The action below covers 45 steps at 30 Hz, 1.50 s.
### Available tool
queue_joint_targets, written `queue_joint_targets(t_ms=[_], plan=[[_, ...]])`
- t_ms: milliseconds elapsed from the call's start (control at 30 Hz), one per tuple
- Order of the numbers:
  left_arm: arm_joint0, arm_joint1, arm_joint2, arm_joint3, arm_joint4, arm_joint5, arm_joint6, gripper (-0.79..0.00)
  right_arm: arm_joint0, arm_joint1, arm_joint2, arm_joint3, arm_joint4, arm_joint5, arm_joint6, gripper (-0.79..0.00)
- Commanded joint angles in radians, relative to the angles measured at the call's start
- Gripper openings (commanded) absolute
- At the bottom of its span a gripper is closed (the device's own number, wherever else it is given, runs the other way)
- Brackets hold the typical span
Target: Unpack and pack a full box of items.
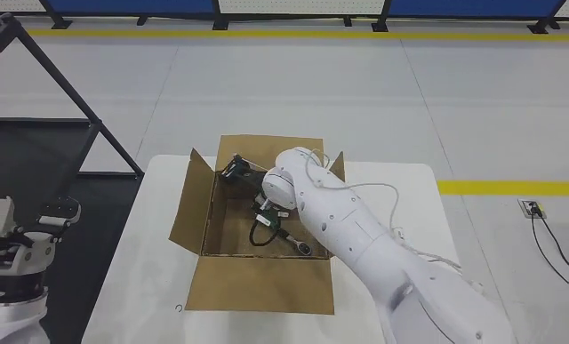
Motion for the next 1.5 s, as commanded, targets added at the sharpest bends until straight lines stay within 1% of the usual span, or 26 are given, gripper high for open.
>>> queue_joint_targets(t_ms=[0,67,100,167,200,267,333,400,467,500,567,633,667,767,800,833,900,967,1033,1133,1200,1300,1433,1467], plan=[[-0.002,0.000,0.006,-0.004,0.004,0.002,0.000,0.000,-0.014,0.038,0.031,-0.112,-0.030,0.071,-0.001,-0.419],[-0.004,0.000,0.012,-0.008,0.007,0.005,0.000,0.000,-0.043,0.088,0.081,-0.263,-0.063,0.128,0.036,-0.446],[-0.005,0.000,0.015,-0.010,0.010,0.005,0.000,0.000,-0.067,0.119,0.115,-0.355,-0.089,0.158,0.063,-0.443],[-0.007,0.000,0.021,-0.012,0.015,0.006,0.000,0.000,-0.148,0.187,0.202,-0.586,-0.165,0.220,0.143,-0.437],[-0.008,0.000,0.024,-0.013,0.017,0.006,0.001,0.000,-0.207,0.223,0.255,-0.721,-0.216,0.246,0.193,-0.437],[-0.009,0.000,0.029,-0.014,0.022,0.007,0.001,0.000,-0.353,0.289,0.376,-1.004,-0.323,0.265,0.295,-0.428],[-0.010,0.000,0.033,-0.016,0.029,0.008,0.001,0.000,-0.508,0.337,0.496,-1.252,-0.408,0.250,0.354,-0.409],[-0.010,0.000,0.036,-0.017,0.033,0.009,0.002,0.000,-0.637,0.366,0.592,-1.424,-0.460,0.228,0.356,-0.345],[-0.010,0.000,0.039,-0.018,0.039,0.011,0.003,0.000,-0.746,0.386,0.683,-1.557,-0.508,0.229,0.315,-0.305],[-0.010,0.000,0.040,-0.018,0.040,0.011,0.003,0.000,-0.772,0.390,0.706,-1.584,-0.520,0.234,0.302,-0.252],[-0.010,0.001,0.042,-0.019,0.044,0.012,0.003,0.000,-0.838,0.398,0.764,-1.651,-0.556,0.254,0.266,-0.240],[-0.010,0.001,0.044,-0.021,0.047,0.012,0.004,0.000,-0.895,0.405,0.823,-1.702,-0.600,0.298,0.236,-0.179],[-0.009,0.001,0.046,-0.021,0.049,0.013,0.003,0.000,-0.920,0.407,0.849,-1.722,-0.608,0.313,0.227,-0.129],[-0.009,0.001,0.052,-0.024,0.055,0.016,0.001,0.000,-0.976,0.414,0.937,-1.745,-0.629,0.346,0.238,-0.132],[-0.010,0.001,0.055,-0.026,0.057,0.016,0.001,0.000,-0.990,0.417,0.965,-1.739,-0.640,0.358,0.249,-0.120],[-0.010,0.001,0.057,-0.027,0.059,0.016,0.001,0.000,-0.999,0.418,0.990,-1.732,-0.642,0.367,0.259,-0.114],[-0.012,0.001,0.062,-0.030,0.061,0.017,-0.001,0.000,-1.015,0.421,1.044,-1.703,-0.676,0.418,0.277,-0.105],[-0.013,0.001,0.067,-0.033,0.066,0.019,-0.003,0.000,-1.025,0.423,1.078,-1.661,-0.655,0.431,0.304,-0.068],[-0.015,0.001,0.074,-0.036,0.069,0.021,-0.006,0.000,-1.028,0.427,1.116,-1.599,-0.643,0.420,0.338,-0.065],[-0.017,0.002,0.083,-0.041,0.077,0.024,-0.008,0.000,-1.017,0.433,1.162,-1.477,-0.621,0.400,0.404,0.000],[-0.019,0.002,0.090,-0.043,0.084,0.026,-0.009,0.000,-1.006,0.436,1.173,-1.408,-0.633,0.402,0.420,0.000],[-0.022,0.002,0.099,-0.047,0.093,0.031,-0.010,0.000,-0.995,0.441,1.180,-1.291,-0.616,0.376,0.450,0.000],[-0.025,0.002,0.109,-0.050,0.100,0.032,-0.006,0.000,-0.958,0.445,1.181,-1.135,-0.552,0.319,0.478,-0.009],[-0.025,0.002,0.110,-0.050,0.102,0.032,-0.005,0.000,-0.950,0.446,1.181,-1.102,-0.542,0.308,0.476,0.000]])
